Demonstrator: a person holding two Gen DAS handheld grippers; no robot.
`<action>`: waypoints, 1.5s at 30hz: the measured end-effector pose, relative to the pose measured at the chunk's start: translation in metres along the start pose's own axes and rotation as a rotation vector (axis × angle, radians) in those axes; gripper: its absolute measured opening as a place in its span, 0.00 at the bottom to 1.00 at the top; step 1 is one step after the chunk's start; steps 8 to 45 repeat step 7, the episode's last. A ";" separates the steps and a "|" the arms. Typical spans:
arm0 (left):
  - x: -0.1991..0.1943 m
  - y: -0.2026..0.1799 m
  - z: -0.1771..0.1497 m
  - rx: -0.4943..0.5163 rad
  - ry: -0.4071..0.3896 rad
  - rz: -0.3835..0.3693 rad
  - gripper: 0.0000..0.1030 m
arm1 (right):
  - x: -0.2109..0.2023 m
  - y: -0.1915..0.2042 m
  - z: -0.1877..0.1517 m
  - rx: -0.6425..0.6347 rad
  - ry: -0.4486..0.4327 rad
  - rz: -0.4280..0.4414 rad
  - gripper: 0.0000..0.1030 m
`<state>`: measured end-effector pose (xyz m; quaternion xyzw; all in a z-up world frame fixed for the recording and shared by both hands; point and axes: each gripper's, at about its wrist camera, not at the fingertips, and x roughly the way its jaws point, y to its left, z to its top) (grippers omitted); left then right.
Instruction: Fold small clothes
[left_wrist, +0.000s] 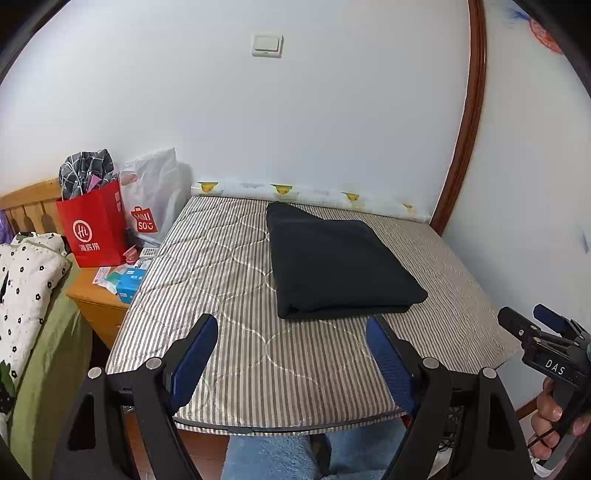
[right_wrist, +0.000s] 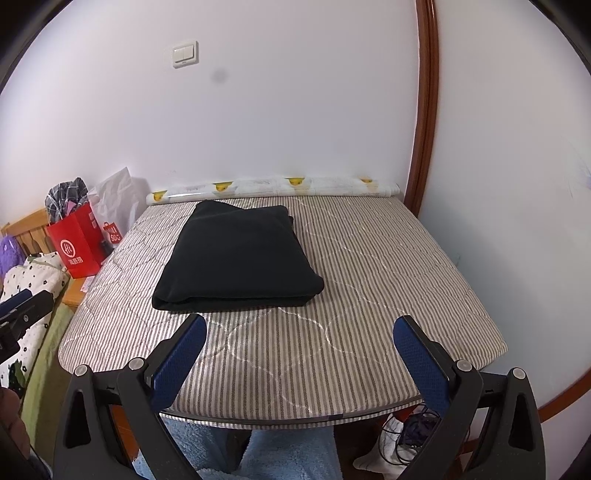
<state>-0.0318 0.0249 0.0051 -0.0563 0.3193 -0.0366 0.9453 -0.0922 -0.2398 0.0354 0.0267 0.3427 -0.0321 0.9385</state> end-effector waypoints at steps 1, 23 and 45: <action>-0.001 0.000 0.000 0.000 -0.001 0.000 0.79 | 0.000 0.000 0.000 0.002 -0.001 -0.001 0.97; -0.001 -0.002 0.001 0.002 -0.005 -0.002 0.79 | -0.003 -0.005 0.001 0.004 -0.009 0.002 0.97; -0.001 -0.002 0.001 0.002 -0.005 -0.002 0.79 | -0.003 -0.005 0.001 0.004 -0.009 0.002 0.97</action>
